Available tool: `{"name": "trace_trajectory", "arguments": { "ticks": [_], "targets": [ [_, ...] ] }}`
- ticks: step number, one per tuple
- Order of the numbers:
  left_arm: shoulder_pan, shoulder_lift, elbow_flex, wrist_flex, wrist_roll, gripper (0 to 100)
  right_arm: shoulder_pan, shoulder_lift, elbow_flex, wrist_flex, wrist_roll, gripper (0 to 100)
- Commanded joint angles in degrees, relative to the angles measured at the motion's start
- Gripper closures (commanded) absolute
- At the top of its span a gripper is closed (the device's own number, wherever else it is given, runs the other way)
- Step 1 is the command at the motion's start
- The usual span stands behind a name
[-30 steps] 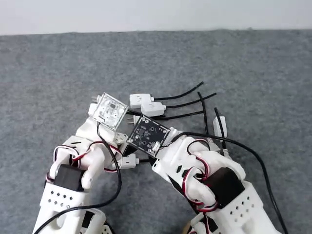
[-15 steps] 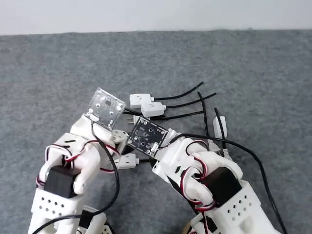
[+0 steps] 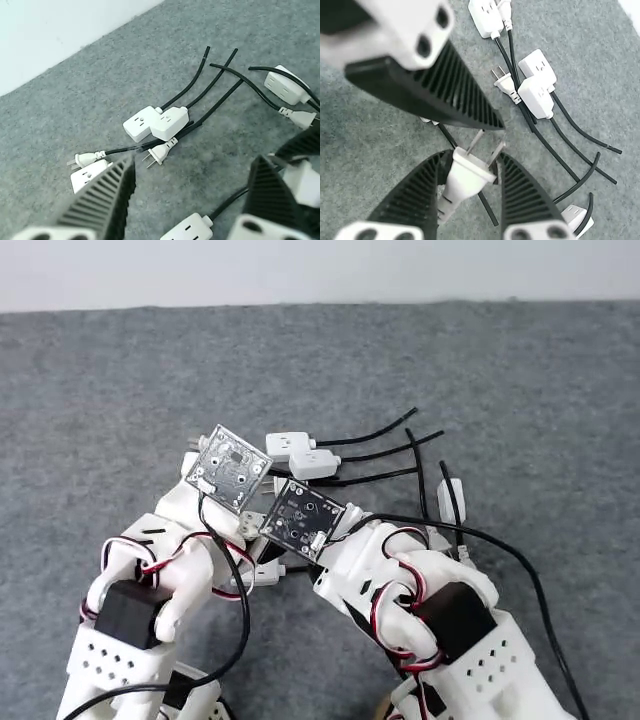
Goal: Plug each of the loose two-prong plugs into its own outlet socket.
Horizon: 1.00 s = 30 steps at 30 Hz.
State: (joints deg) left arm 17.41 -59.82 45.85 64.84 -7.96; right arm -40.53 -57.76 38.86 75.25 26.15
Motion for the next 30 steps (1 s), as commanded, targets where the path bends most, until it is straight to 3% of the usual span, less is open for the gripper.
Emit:
{"name": "trace_trajectory", "arguments": {
  "ticks": [1,14,30],
  "targets": [
    [1.1,-1.0,0.0,0.4,0.7,65,-0.4,-0.7,-0.4,-1.5,-0.4,99.0],
    [0.8,-1.0,8.6,-4.2,0.8,65,-0.4,-0.9,-0.6,-1.5,-0.4,99.0],
    [-0.6,-1.0,-6.5,2.1,0.5,65,-0.3,-0.6,-0.4,-1.1,-0.5,99.0]
  ]
}}
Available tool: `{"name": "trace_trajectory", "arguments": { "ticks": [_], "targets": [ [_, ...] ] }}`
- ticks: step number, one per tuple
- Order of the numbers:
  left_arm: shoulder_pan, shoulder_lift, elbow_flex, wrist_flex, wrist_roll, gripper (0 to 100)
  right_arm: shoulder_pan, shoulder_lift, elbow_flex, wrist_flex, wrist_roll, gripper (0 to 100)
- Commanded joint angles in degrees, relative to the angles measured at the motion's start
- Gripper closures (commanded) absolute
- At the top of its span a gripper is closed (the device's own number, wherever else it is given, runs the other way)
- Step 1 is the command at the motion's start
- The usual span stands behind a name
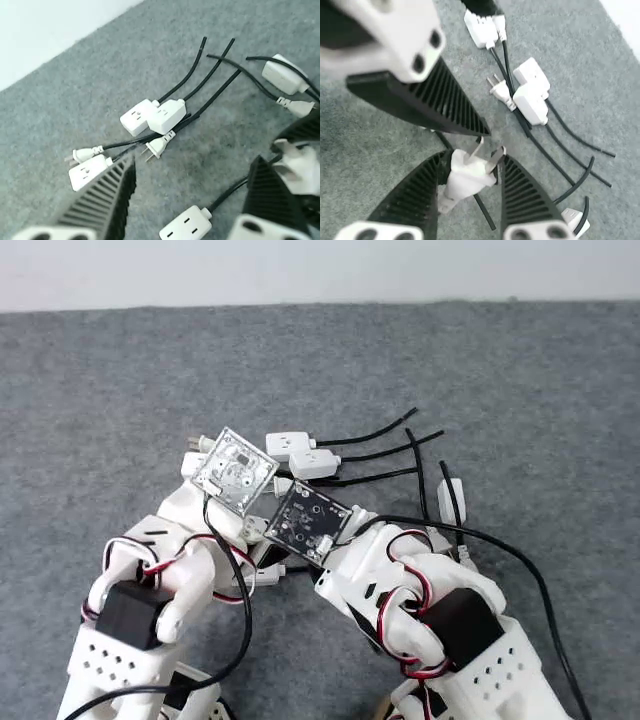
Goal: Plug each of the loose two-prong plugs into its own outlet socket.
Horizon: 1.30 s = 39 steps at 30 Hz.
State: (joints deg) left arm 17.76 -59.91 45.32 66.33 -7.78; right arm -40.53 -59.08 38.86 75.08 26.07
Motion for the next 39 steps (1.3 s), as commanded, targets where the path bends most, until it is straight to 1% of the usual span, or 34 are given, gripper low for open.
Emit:
{"name": "trace_trajectory", "arguments": {
  "ticks": [1,6,12,16,23,27,32,37,39],
  "targets": [
    [-1.7,-0.9,-6.8,1.1,0.4,65,-0.3,0.7,-0.4,-0.8,-0.4,99.0],
    [-2.2,-0.9,-7.8,2.7,0.5,65,-0.3,0.7,-0.4,-0.9,-0.4,99.0],
    [-2.2,-0.9,-4.0,2.4,0.7,65,-0.3,0.7,-0.4,-1.3,-0.4,99.0],
    [-2.2,-0.9,-3.6,2.4,0.7,65,-0.3,0.7,-0.4,-1.4,-0.5,99.0],
    [3.7,-0.9,-1.4,1.8,0.7,65,-0.3,0.7,-0.4,-1.4,-0.5,99.0],
    [3.5,-0.9,2.9,-1.1,0.5,65,1.5,0.7,-0.4,-1.4,-0.5,99.0],
    [3.5,-0.9,3.8,-1.3,0.4,65,2.4,0.7,0.0,-1.4,-0.4,99.0],
    [3.5,-0.9,4.4,-1.3,0.4,65,2.5,0.8,3.6,-5.1,-0.2,99.0],
    [2.3,-0.9,5.1,-1.5,0.4,65,2.5,0.8,6.2,-7.4,-0.2,99.0]
  ]
}}
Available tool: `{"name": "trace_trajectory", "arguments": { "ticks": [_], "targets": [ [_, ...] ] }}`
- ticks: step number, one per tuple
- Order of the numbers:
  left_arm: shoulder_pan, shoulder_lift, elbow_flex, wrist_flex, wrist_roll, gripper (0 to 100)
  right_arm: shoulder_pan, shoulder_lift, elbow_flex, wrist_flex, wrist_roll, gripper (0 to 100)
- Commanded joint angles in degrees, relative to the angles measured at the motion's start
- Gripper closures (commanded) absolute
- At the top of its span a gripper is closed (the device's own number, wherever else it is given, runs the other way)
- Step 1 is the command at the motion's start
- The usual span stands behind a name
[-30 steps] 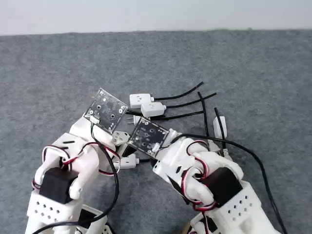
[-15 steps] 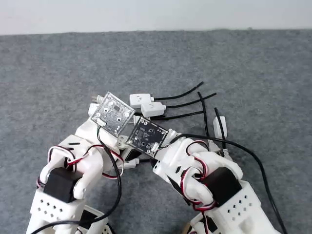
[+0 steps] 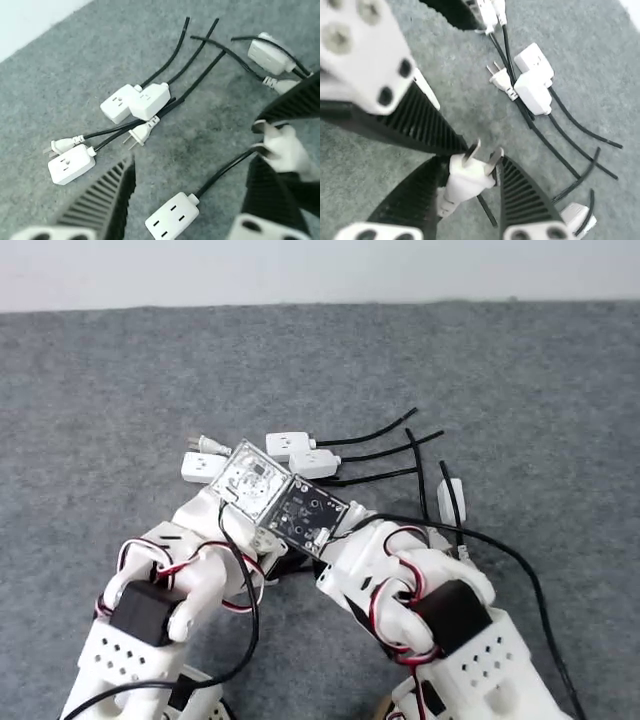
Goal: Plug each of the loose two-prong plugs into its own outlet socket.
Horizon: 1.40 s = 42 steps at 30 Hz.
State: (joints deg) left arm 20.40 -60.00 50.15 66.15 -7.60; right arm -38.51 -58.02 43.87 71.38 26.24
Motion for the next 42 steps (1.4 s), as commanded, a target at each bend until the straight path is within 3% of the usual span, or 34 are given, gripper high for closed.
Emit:
{"name": "trace_trajectory", "arguments": {
  "ticks": [1,11,21,27,33,42],
  "targets": [
    [-1.3,-0.8,0.7,-2.1,0.3,65,0.5,-0.2,2.4,-4.7,-0.4,99.0],
    [-9.8,-0.4,6.8,-11.5,0.4,65,9.4,2.0,13.1,-18.2,-0.3,99.0],
    [-14.0,-0.4,11.7,-18.7,0.5,65,12.9,28.9,7.0,-31.1,-0.7,99.0],
    [-14.2,-0.3,15.4,-23.4,0.6,65,13.4,48.0,-5.7,-31.9,-1.3,99.0],
    [-14.2,-0.3,17.2,-25.5,0.6,65,13.5,61.5,-17.1,-31.2,-9.8,98.6],
    [-14.2,-0.3,17.3,-25.7,0.6,65,13.5,64.2,-20.7,-27.8,-10.9,80.5]
  ]
}}
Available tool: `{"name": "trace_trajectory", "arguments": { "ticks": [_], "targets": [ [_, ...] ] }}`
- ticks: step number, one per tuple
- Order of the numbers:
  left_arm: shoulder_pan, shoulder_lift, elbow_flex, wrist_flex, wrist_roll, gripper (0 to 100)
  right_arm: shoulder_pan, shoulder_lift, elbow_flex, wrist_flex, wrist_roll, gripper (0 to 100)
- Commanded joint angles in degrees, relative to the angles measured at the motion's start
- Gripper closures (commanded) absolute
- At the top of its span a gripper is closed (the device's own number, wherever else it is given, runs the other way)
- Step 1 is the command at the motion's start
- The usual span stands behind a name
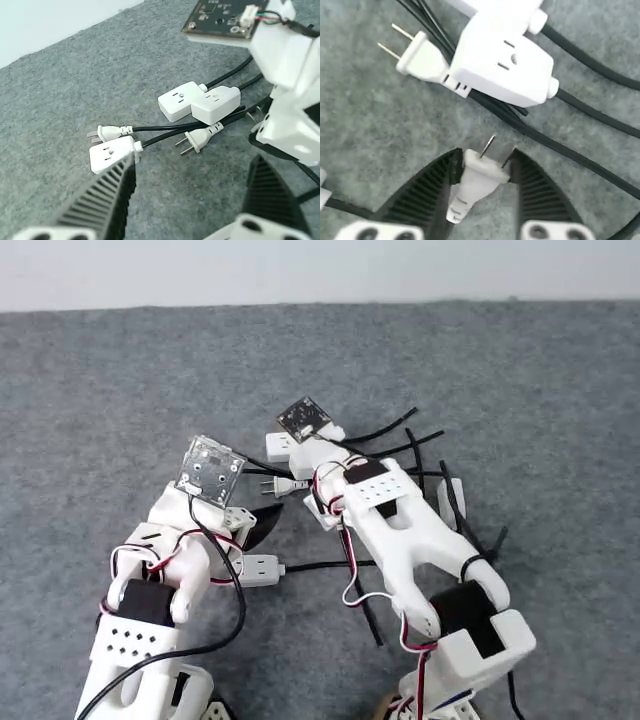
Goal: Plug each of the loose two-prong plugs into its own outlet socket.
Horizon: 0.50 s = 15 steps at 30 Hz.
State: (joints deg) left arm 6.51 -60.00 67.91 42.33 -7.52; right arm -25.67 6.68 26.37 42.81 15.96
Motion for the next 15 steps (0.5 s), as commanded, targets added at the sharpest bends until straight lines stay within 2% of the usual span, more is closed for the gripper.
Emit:
{"name": "trace_trajectory", "arguments": {
  "ticks": [1,15],
  "targets": [
    [-0.3,-0.3,-0.5,-1.8,0.5,65,0.7,-0.5,-3.2,0.8,-0.6,80.5],
    [-0.3,-0.3,0.0,-2.6,0.4,65,0.4,0.1,-2.5,4.4,-2.5,80.5]
  ]
}}
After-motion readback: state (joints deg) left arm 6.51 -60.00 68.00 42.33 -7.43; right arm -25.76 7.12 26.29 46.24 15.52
